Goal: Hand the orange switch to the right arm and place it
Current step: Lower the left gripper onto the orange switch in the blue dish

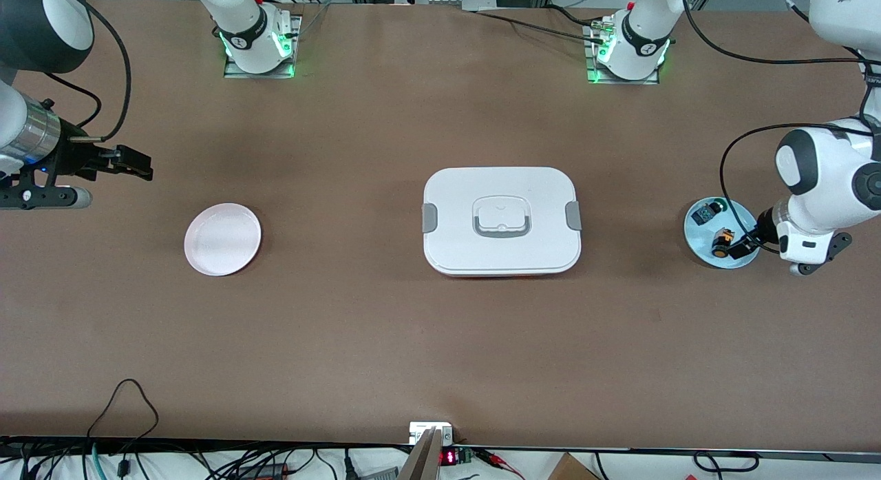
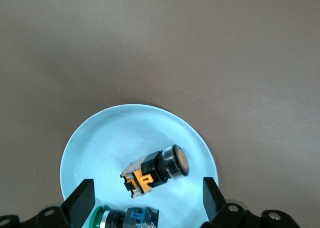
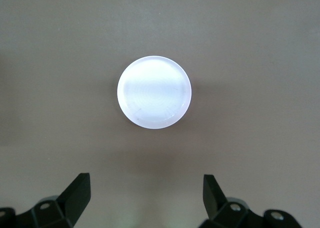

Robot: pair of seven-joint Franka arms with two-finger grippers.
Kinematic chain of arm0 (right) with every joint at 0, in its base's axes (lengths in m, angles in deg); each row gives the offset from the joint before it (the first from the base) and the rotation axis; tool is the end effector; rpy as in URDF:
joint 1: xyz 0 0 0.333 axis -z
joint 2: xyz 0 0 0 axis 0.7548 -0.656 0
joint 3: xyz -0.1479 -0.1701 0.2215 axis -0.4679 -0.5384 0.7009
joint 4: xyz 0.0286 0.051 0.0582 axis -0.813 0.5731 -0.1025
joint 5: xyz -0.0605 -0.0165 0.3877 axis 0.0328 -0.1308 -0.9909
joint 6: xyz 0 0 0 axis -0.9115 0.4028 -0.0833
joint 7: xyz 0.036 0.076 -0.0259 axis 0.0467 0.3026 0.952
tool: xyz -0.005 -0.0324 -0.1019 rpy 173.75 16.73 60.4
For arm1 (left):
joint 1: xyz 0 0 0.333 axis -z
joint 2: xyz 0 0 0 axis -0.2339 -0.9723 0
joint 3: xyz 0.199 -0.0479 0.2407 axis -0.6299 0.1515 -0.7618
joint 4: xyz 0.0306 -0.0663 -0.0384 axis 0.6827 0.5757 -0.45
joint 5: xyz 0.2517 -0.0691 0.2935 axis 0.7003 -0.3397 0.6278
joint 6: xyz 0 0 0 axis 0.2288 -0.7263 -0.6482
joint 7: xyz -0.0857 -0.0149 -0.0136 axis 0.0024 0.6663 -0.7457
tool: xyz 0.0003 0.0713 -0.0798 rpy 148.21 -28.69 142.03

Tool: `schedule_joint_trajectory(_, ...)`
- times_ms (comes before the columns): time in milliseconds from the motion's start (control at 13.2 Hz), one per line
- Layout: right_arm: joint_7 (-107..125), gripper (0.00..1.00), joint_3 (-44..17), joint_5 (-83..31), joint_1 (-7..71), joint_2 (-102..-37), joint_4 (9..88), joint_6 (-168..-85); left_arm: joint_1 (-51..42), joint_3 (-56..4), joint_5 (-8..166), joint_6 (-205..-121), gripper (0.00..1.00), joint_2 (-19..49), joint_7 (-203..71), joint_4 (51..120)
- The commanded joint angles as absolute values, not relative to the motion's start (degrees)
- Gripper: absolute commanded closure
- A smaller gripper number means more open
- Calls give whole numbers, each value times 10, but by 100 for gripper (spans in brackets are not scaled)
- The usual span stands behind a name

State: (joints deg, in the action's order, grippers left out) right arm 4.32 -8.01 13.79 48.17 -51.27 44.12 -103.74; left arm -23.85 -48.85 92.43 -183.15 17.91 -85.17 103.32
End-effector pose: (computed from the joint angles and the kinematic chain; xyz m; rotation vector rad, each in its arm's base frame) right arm 0.5796 0.0065 0.5352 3.0917 0.0423 -0.2018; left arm 0.5710 0.1546 0.2441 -2.8949 -0.9816 0.0582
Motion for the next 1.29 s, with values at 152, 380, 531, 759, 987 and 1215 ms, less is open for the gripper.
schedule_joint_trajectory(152,46,0,-79,136,473,-509,445,-1035,-242,-494,862,-1920,5,173,-855,1057)
schedule_joint_trajectory(380,44,0,-79,135,473,-511,445,-1031,-241,-502,850,-1934,4,151,-855,1054)
schedule_joint_trajectory(531,47,0,-79,138,474,-515,444,-1032,-242,-504,847,-1944,4,145,-857,1057)
schedule_joint_trajectory(759,46,0,-80,139,477,-515,444,-1032,-242,-504,830,-1944,4,140,-858,1059)
schedule_joint_trajectory(987,43,0,-81,131,476,-514,442,-1035,-243,-504,828,-1954,4,127,-858,1057)
schedule_joint_trajectory(1215,46,0,-79,127,463,-516,448,-1033,-243,-504,828,-1960,4,123,-858,1057)
